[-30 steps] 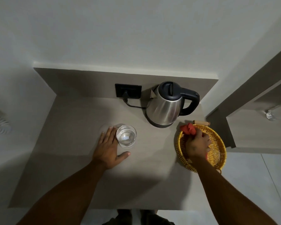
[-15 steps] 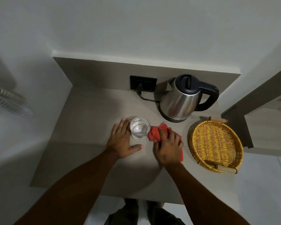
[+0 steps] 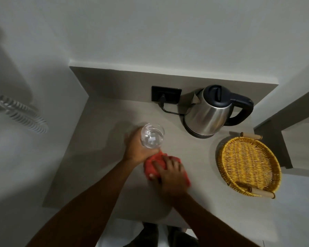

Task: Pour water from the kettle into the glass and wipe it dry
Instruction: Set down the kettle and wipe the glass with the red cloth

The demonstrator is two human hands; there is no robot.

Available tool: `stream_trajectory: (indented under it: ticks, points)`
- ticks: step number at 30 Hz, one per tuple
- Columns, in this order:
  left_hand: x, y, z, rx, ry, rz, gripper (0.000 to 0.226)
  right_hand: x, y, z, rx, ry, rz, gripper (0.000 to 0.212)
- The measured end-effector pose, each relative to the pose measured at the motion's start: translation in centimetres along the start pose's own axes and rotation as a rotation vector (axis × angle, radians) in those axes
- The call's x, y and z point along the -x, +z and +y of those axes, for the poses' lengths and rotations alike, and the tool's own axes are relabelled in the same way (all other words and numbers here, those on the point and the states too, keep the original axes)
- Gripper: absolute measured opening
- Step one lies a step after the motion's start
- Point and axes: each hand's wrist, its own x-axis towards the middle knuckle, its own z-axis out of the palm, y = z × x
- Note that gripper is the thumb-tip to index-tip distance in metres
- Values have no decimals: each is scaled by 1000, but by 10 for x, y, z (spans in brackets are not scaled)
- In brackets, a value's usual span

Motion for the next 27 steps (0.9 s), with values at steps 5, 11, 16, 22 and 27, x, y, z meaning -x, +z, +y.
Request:
stream_trajectory:
  ticks: [5,11,16,22,27]
  points:
    - [-8,-45,8,-184,-45,13,84,-104,-3,-29,40,25,22,53]
    - [-6,-78,4,-215,-38,31,84,-82,-35,44,38,337,87,50]
    - [-7,-73,2,-166,-57,28,82,34,-2,8,-36,194,6,56]
    - [-10,-71,0,-178,-60,15,82,-49,17,-63,-7,-94,24,46]
    - [-10,-65,-2,-178,-58,-7,83,-126,-16,-7,40,165,47,56]
